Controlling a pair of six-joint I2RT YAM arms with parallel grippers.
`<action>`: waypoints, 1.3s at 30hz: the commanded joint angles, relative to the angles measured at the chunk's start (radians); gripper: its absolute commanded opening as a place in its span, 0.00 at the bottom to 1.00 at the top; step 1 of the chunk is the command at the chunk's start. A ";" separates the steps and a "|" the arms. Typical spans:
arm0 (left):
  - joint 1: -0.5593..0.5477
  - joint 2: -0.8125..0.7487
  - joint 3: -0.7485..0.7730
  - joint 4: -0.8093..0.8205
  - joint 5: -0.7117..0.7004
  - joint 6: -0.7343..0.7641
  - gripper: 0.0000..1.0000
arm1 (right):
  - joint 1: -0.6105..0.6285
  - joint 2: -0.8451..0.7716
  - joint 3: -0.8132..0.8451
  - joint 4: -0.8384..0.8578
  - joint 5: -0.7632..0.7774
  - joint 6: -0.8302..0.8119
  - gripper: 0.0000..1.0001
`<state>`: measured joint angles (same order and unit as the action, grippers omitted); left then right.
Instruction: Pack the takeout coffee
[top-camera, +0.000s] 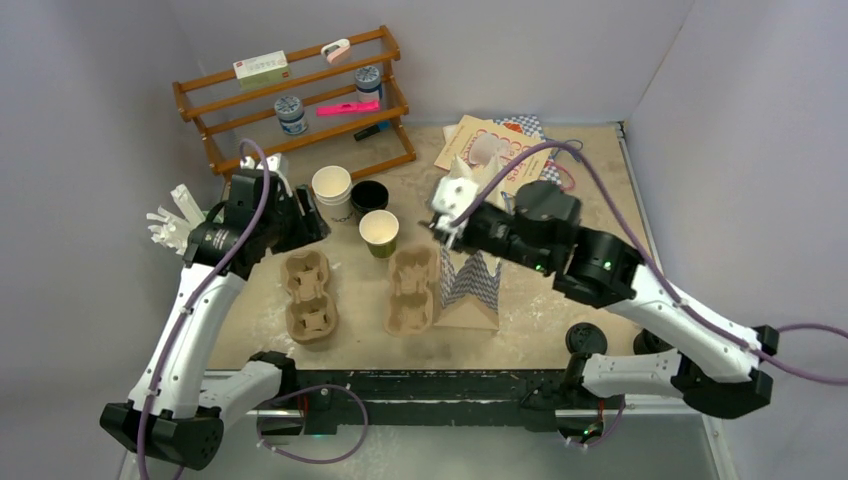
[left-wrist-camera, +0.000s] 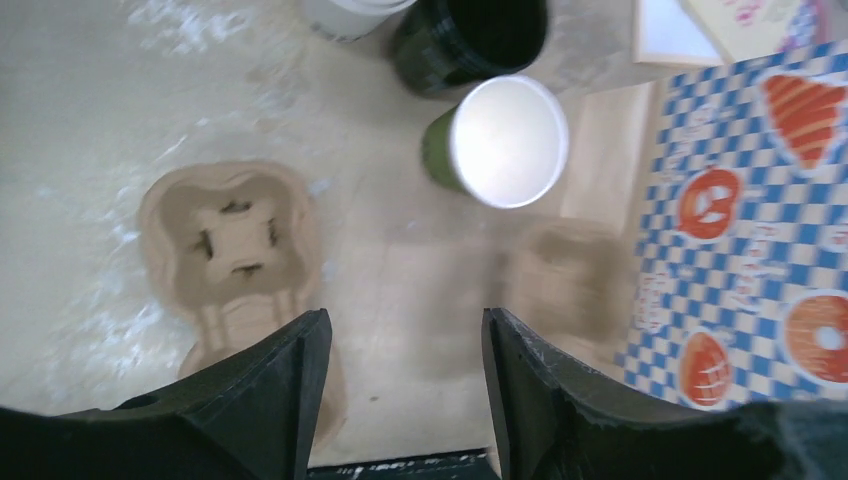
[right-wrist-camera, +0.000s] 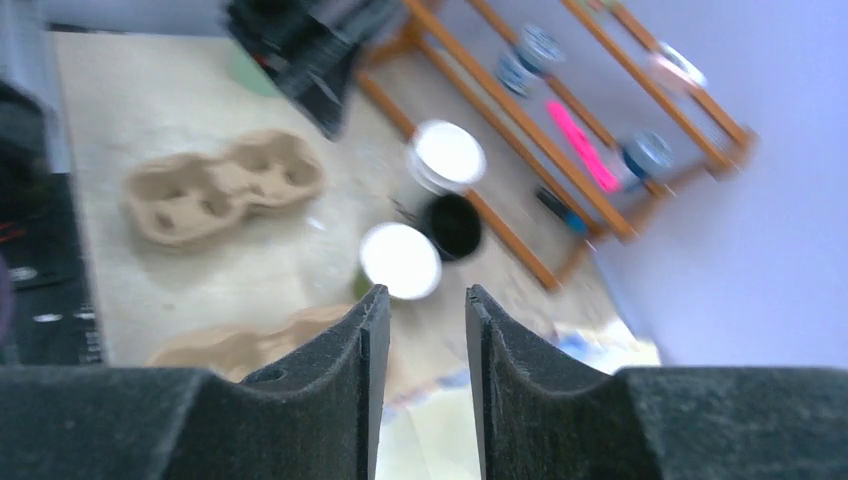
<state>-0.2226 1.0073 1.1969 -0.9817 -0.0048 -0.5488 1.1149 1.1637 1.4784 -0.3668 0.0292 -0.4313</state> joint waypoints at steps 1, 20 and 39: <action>-0.011 0.042 0.095 0.163 0.144 -0.046 0.58 | -0.174 -0.094 -0.052 -0.001 0.002 0.024 0.35; -0.400 0.037 -0.373 0.464 0.167 -0.188 0.55 | -0.003 -0.103 -0.049 -0.166 -0.098 0.364 0.55; -0.480 0.254 -0.593 0.782 0.223 -0.268 0.51 | 0.026 -0.021 0.016 -0.230 -0.117 0.308 0.58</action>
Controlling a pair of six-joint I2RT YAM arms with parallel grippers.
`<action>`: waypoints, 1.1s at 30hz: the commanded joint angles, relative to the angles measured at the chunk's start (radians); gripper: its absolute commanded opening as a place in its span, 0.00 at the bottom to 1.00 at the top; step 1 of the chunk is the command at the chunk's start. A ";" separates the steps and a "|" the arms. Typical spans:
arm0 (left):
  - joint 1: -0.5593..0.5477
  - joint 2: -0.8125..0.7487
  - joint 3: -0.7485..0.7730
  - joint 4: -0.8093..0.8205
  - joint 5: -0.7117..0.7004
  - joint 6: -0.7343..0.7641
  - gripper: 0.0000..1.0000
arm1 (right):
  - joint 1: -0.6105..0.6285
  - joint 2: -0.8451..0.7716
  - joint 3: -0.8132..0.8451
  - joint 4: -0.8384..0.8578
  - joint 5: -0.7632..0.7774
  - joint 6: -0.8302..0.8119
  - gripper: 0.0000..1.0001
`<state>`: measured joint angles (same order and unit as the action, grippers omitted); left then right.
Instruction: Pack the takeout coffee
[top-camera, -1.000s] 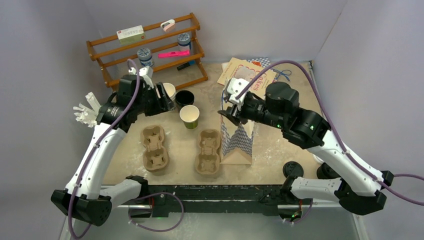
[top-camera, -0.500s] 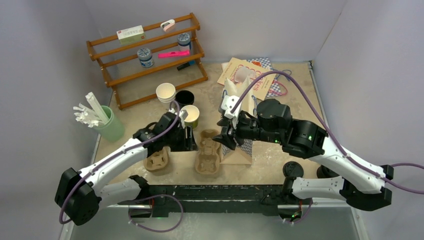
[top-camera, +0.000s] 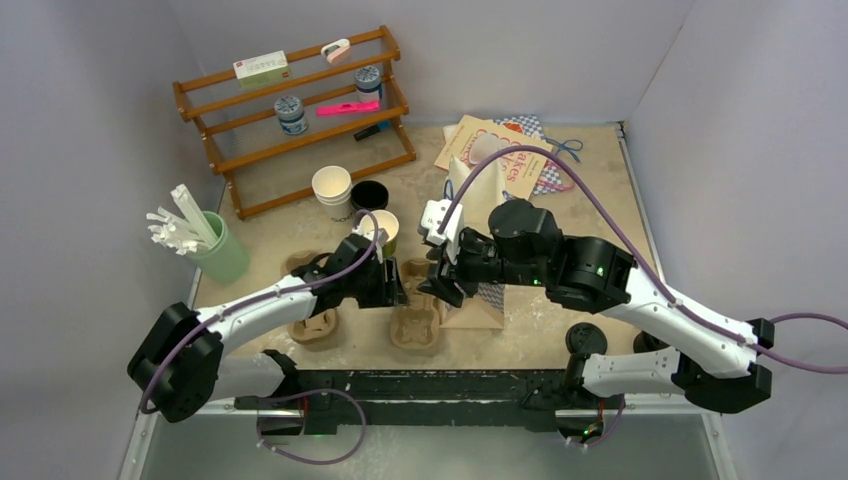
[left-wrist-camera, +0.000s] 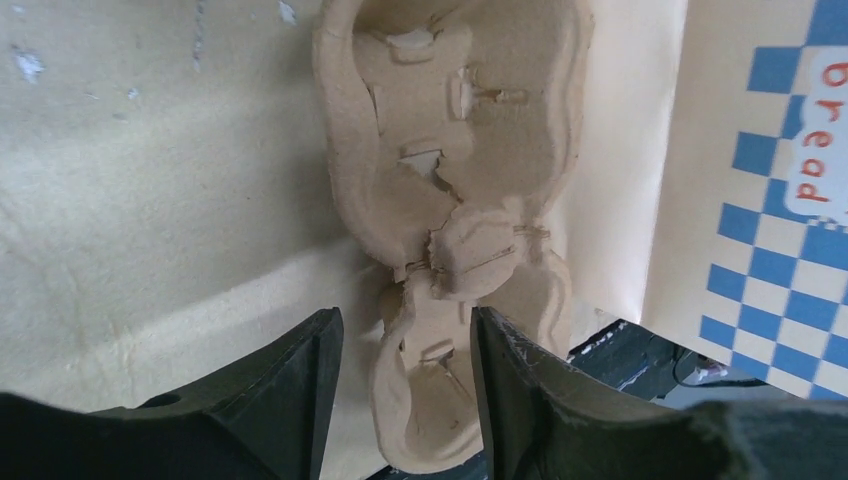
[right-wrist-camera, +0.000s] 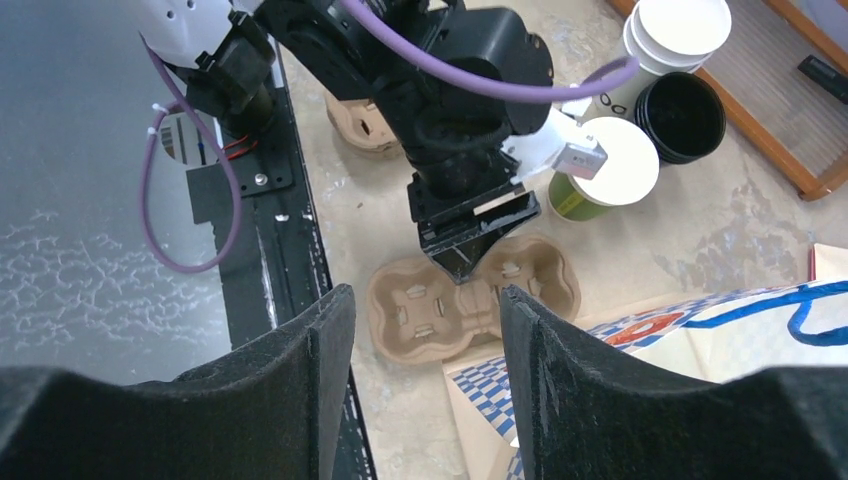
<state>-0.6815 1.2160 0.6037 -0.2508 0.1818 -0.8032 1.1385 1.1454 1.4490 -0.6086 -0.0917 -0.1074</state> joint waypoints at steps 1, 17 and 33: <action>-0.027 0.058 0.003 0.043 0.033 -0.012 0.49 | 0.003 0.003 0.045 0.010 0.002 -0.015 0.58; -0.041 0.008 0.244 -0.389 -0.101 0.185 0.00 | 0.010 0.088 0.071 0.027 -0.038 -0.074 0.57; -0.041 -0.255 0.595 -0.640 -0.138 0.364 0.00 | 0.011 0.096 -0.049 0.188 -0.008 -0.359 0.73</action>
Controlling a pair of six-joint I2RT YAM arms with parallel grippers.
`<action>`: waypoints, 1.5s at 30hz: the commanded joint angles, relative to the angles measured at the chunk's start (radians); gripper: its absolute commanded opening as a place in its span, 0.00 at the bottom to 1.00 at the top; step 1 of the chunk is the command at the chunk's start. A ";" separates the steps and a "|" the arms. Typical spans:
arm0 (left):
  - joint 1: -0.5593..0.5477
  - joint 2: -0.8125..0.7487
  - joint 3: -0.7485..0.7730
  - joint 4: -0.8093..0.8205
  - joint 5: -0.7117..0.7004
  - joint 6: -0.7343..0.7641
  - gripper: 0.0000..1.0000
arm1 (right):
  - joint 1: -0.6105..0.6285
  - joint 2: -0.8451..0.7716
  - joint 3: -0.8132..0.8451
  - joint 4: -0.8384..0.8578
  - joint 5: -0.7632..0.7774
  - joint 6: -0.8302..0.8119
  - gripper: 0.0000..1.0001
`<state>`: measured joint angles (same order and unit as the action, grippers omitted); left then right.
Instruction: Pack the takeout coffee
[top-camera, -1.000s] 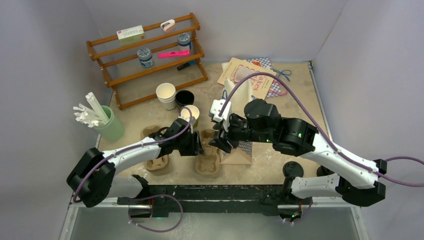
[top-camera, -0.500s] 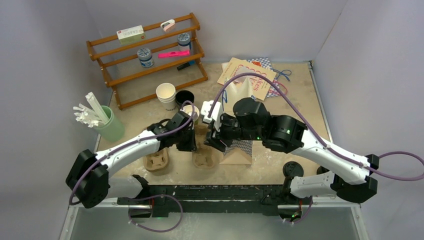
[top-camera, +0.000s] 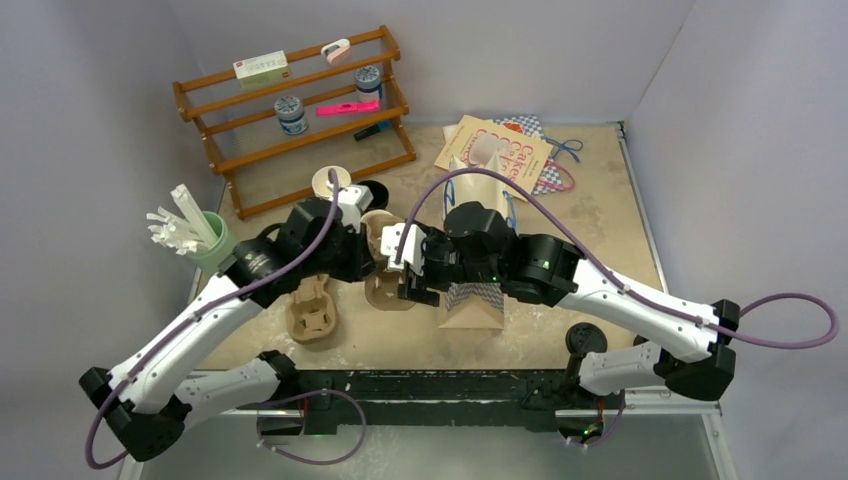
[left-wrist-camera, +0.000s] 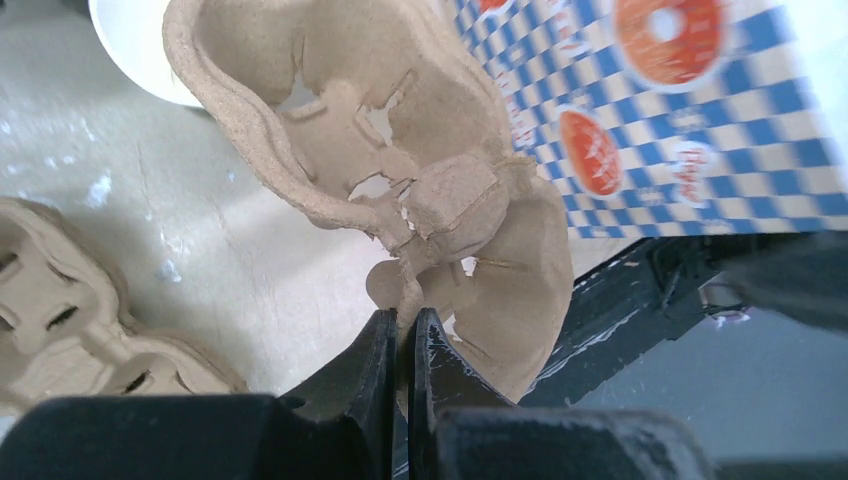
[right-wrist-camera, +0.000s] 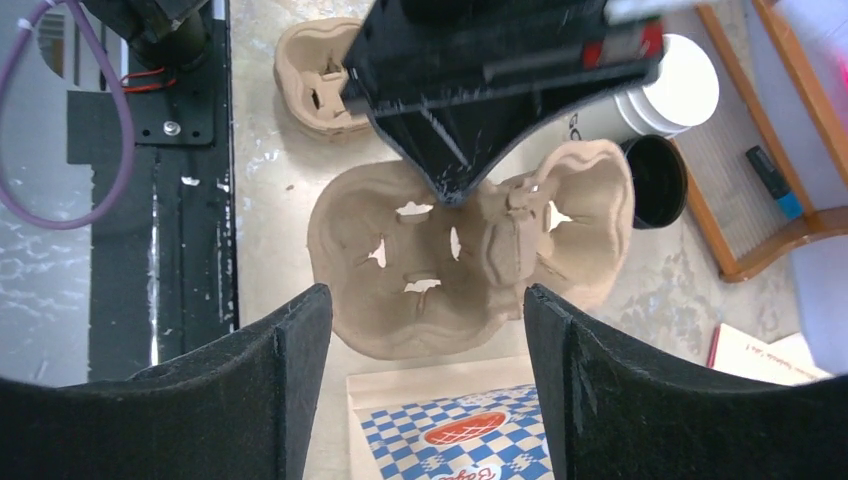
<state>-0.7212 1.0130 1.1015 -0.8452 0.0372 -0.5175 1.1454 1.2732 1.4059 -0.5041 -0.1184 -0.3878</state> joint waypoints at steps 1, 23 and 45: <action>-0.001 -0.057 0.115 -0.050 0.026 0.094 0.00 | 0.004 -0.032 -0.008 0.085 0.021 -0.089 0.75; -0.001 -0.030 0.284 -0.073 0.275 0.276 0.00 | -0.055 0.055 0.091 -0.016 -0.040 -0.111 0.66; -0.001 -0.149 0.309 -0.038 0.188 0.188 0.55 | -0.055 -0.001 0.144 0.027 0.062 -0.087 0.35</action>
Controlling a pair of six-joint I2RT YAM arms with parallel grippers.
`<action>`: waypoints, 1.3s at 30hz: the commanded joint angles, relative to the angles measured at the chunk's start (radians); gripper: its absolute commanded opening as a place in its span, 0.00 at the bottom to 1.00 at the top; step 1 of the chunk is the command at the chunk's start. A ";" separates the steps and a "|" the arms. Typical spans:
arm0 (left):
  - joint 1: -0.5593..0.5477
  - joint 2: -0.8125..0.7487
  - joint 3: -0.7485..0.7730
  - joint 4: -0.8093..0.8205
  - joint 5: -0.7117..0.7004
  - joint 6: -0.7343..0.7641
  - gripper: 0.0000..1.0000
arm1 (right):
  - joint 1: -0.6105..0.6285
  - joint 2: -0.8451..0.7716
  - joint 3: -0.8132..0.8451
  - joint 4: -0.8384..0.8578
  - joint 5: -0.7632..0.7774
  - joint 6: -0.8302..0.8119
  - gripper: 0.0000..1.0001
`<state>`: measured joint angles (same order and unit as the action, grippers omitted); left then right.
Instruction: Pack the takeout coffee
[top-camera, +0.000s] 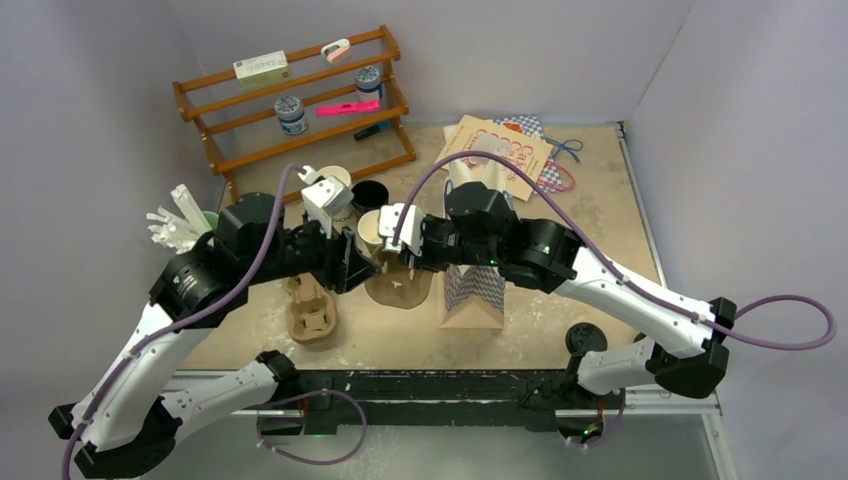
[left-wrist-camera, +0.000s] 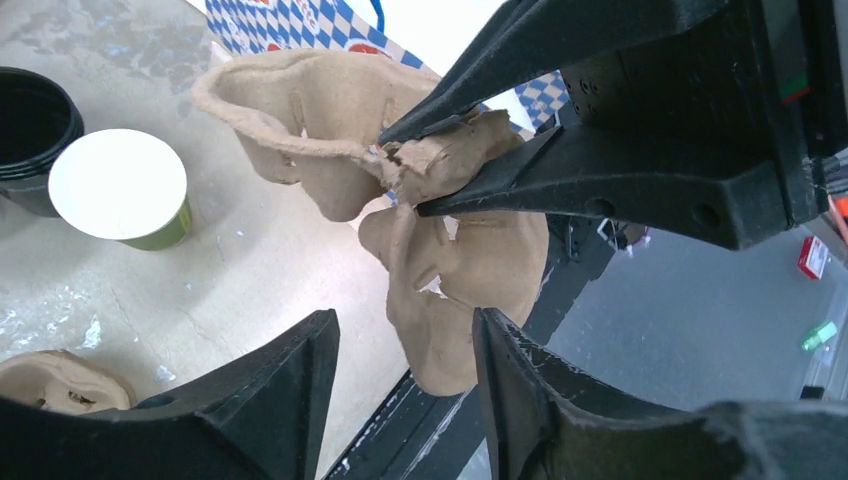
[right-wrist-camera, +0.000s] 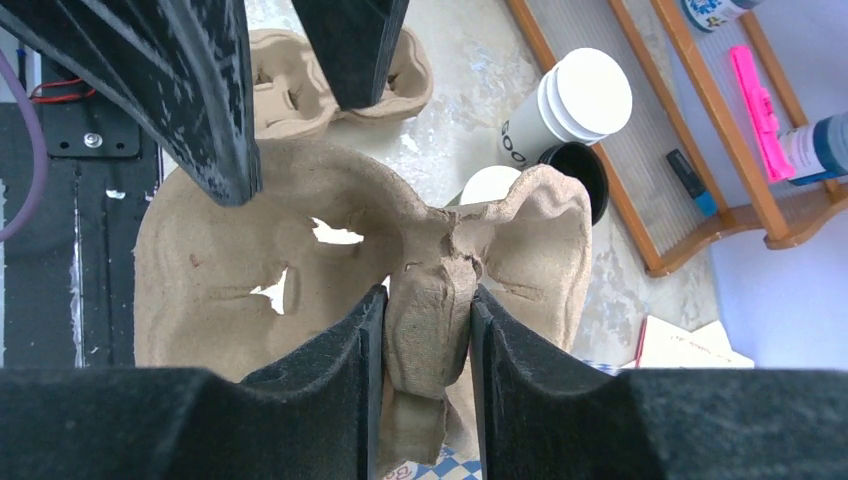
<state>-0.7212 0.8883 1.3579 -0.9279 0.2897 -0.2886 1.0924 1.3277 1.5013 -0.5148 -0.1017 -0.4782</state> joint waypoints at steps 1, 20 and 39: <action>-0.001 -0.030 0.059 0.049 -0.088 -0.054 0.56 | -0.002 -0.064 0.048 0.035 0.056 -0.005 0.35; -0.001 0.276 0.159 0.306 -0.132 -0.302 0.62 | -0.144 -0.330 0.025 -0.027 0.166 -0.059 0.33; -0.074 0.505 0.100 0.506 -0.116 -0.282 0.82 | -0.146 -0.429 -0.034 0.036 0.232 -0.012 0.32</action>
<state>-0.7887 1.3834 1.4872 -0.5011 0.1970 -0.5652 0.9485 0.9138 1.5059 -0.5079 0.1143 -0.4980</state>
